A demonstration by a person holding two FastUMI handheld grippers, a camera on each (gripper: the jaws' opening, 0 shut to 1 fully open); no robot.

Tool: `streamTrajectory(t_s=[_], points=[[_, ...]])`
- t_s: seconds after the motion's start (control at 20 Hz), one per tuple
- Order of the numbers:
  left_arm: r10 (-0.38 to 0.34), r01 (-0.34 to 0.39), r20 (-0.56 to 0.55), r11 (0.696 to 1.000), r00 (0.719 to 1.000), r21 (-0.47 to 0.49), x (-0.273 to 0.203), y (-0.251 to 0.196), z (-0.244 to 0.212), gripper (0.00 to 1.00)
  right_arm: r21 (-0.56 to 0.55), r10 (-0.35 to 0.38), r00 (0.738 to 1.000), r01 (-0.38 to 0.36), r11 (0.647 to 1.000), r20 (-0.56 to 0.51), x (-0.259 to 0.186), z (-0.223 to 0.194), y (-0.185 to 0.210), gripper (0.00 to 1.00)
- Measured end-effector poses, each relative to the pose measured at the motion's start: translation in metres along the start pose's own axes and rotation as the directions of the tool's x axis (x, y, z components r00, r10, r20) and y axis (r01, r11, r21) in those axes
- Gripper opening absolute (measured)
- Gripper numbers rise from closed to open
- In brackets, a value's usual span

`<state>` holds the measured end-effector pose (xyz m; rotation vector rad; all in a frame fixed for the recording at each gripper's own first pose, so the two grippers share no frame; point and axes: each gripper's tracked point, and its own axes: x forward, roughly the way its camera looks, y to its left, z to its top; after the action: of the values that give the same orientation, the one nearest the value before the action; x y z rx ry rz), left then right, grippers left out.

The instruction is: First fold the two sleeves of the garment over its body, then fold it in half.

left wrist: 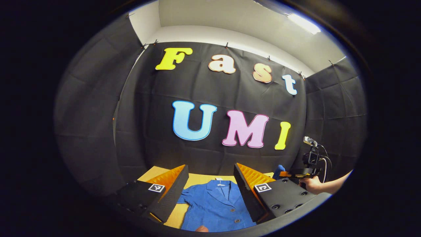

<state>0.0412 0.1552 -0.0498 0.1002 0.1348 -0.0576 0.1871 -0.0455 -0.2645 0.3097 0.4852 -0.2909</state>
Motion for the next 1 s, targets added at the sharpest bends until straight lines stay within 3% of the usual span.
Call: streamTrajectory(t_s=[0.2,0.25,0.35,0.4,0.7,0.9,1.0], points=[[-0.053,0.051,0.041,0.997,0.998,0.054,0.002,-0.020,0.011,0.81,-0.024,0.012,0.998,-0.011,1.000,0.060,-0.036,0.018,-0.007,0.04],[-0.060,0.058,0.041,0.997,0.997,0.054,0.001,-0.022,0.010,0.81,-0.050,-0.014,0.999,0.016,0.999,0.046,-0.046,0.016,-0.014,0.04],[-0.069,0.067,0.036,0.997,0.997,0.035,-0.002,-0.025,0.005,0.81,-0.132,0.008,0.998,0.000,0.991,0.062,-0.052,0.025,-0.005,0.00],[-0.070,0.069,0.026,0.997,0.997,0.025,-0.003,-0.025,0.001,0.81,-0.162,0.030,0.998,-0.020,0.987,0.062,-0.050,0.030,0.008,0.04],[-0.001,0.000,0.031,1.000,1.000,0.012,-0.010,-0.001,0.003,0.84,-0.223,0.168,0.986,-0.167,0.960,-0.014,-0.025,0.028,0.102,0.04],[0.065,-0.067,0.043,0.997,0.997,0.035,-0.022,0.019,0.003,0.81,-0.328,0.254,0.966,-0.257,0.909,-0.054,-0.005,0.013,0.170,0.04],[0.087,-0.089,0.038,0.996,0.995,0.030,-0.025,0.027,0.001,0.81,-0.368,0.252,0.962,-0.273,0.889,-0.106,0.012,-0.008,0.190,0.00]])
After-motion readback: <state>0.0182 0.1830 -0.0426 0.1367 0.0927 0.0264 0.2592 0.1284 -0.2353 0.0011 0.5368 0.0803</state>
